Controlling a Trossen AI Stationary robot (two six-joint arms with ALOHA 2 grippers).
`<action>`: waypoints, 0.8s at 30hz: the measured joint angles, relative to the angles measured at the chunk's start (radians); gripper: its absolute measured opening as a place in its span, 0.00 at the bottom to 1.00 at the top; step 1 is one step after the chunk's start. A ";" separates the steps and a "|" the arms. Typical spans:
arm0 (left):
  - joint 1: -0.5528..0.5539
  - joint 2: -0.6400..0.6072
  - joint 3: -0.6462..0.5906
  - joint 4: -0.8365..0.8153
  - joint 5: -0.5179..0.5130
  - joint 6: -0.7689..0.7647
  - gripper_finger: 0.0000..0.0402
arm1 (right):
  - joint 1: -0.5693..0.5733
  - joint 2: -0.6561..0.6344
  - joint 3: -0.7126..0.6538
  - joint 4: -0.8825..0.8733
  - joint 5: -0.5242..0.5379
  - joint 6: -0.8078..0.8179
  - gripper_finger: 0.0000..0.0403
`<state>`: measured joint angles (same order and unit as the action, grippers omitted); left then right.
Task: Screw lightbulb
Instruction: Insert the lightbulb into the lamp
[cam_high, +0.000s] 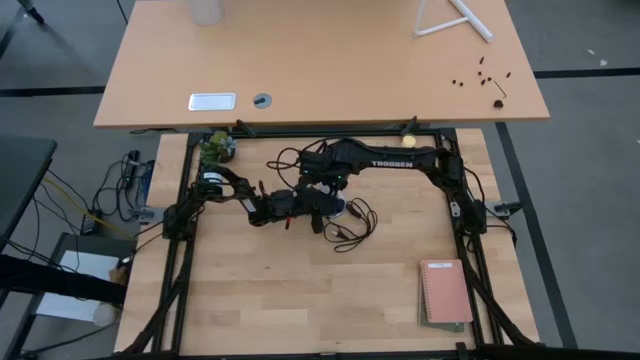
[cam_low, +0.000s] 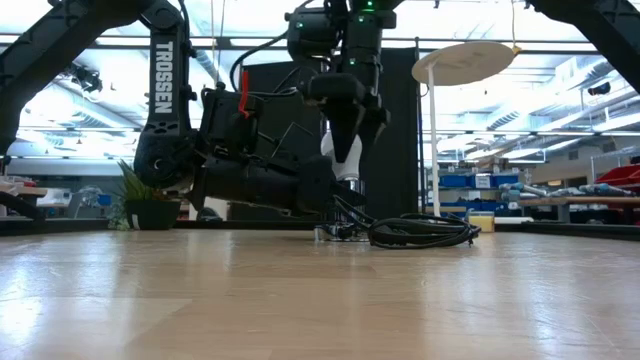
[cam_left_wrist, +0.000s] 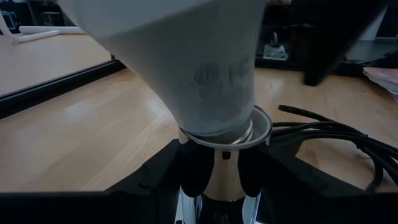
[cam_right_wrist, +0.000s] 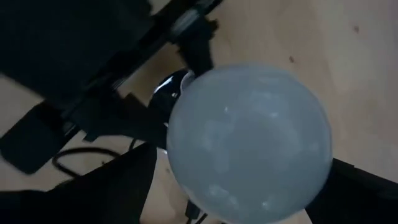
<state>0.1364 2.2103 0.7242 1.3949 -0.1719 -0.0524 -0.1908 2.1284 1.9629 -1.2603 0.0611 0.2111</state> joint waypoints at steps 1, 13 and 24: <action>0.000 0.000 0.000 0.000 0.000 0.000 0.47 | 0.000 0.000 0.000 0.000 -0.002 -0.023 0.89; 0.000 0.000 0.000 0.000 0.010 0.003 0.47 | -0.014 -0.006 0.001 -0.044 -0.003 -0.403 0.92; -0.002 0.000 0.000 0.001 0.013 0.024 0.47 | -0.026 -0.018 0.002 -0.072 -0.010 -0.581 0.93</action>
<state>0.1342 2.2105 0.7238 1.3955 -0.1590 -0.0283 -0.2169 2.1101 1.9648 -1.3325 0.0513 -0.3703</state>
